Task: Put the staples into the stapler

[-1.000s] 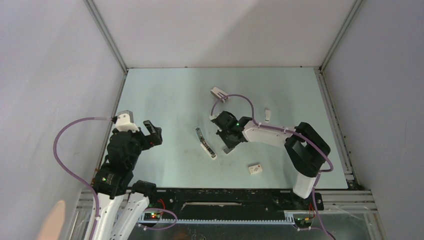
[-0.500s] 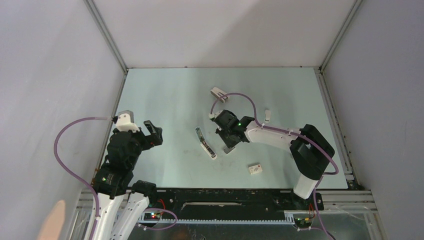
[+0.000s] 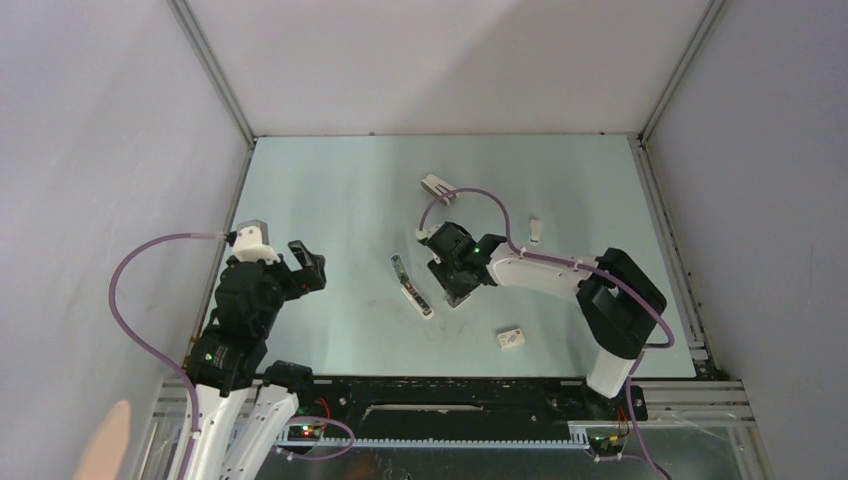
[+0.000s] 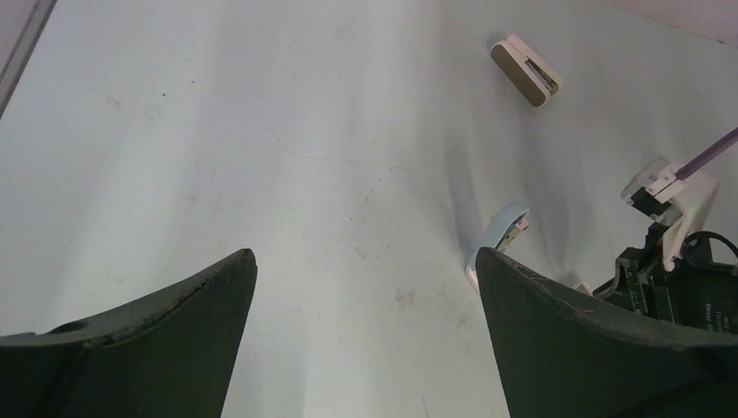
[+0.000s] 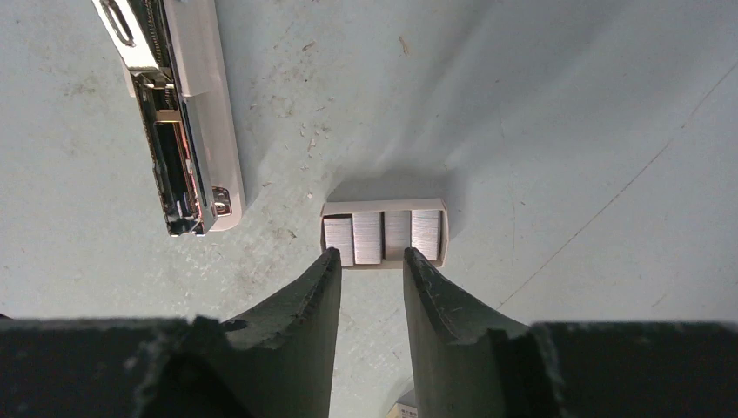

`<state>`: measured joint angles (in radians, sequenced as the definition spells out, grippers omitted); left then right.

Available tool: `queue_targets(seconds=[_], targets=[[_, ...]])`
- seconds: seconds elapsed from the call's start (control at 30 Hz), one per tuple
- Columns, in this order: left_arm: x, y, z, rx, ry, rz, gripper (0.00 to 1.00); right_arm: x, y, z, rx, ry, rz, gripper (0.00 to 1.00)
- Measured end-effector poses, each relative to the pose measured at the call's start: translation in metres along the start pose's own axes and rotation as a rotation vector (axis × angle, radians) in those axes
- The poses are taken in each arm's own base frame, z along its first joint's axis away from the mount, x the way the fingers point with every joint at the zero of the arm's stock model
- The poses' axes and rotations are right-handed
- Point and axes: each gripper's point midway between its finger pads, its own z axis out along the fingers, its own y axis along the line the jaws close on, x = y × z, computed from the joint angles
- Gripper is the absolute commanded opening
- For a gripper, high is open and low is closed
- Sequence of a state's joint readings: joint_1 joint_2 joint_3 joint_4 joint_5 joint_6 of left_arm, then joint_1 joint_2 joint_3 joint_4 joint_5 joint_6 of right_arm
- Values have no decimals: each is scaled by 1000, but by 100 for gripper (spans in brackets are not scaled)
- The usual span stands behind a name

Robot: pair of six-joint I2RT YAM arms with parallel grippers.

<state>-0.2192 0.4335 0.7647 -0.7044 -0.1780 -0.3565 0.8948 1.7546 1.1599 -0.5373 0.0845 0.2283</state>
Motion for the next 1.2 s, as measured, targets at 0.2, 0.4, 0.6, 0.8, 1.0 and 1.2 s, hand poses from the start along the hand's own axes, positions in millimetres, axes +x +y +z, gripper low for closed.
queue_targets(seconds=[0.2,0.4,0.6,0.8,1.0,1.2], targets=[[0,0,0,2,1,0,100,8,4,9,-8,36,-1,38],[0,0,0,2,1,0,100,14,7,15,-14,59,-9,38],[0,0,0,2,1,0,100,16,12,16,-22,63,-17,38],[0,0,0,2,1,0,100,17,15,16,-25,63,-22,38],[0,0,0,2,1,0,100,15,18,7,-17,46,-22,40],[0,0,0,2,0,0,100,11,22,1,-21,24,-21,43]])
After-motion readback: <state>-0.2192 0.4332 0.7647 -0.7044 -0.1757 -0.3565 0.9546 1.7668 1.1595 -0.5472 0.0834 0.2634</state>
